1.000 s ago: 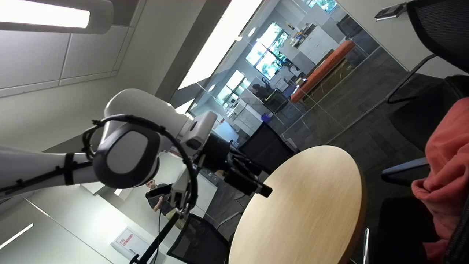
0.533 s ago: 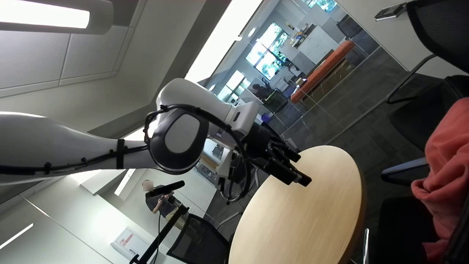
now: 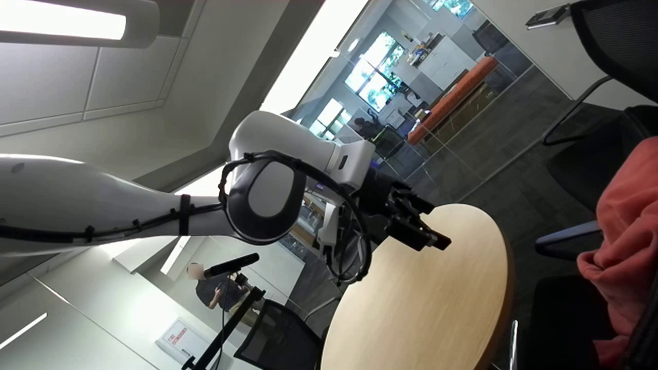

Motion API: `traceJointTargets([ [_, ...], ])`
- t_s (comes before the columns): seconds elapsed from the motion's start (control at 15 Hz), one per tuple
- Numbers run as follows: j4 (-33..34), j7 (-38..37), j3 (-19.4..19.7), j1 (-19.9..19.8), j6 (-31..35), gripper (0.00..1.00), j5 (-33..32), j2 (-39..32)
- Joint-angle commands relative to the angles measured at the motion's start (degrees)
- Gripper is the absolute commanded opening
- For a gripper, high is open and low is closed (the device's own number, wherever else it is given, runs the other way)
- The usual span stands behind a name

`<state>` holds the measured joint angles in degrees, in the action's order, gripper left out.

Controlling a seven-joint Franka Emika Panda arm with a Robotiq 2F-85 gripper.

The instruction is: Place the sweatshirt on the table

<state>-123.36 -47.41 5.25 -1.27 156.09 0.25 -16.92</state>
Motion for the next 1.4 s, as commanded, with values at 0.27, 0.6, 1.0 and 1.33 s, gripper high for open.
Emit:
traceJointTargets([
  [0.27,15.2,-17.75,11.74,10.23,10.58,1.0,0.04,-20.08],
  [0.6,25.63,-25.05,18.38,14.2,7.73,1.0,0.68,-30.1],
  [1.0,34.96,-31.13,22.12,13.61,1.01,1.0,0.0,-37.55],
  [1.33,40.73,-33.51,21.98,11.5,-6.03,1.0,-1.64,-41.08],
])
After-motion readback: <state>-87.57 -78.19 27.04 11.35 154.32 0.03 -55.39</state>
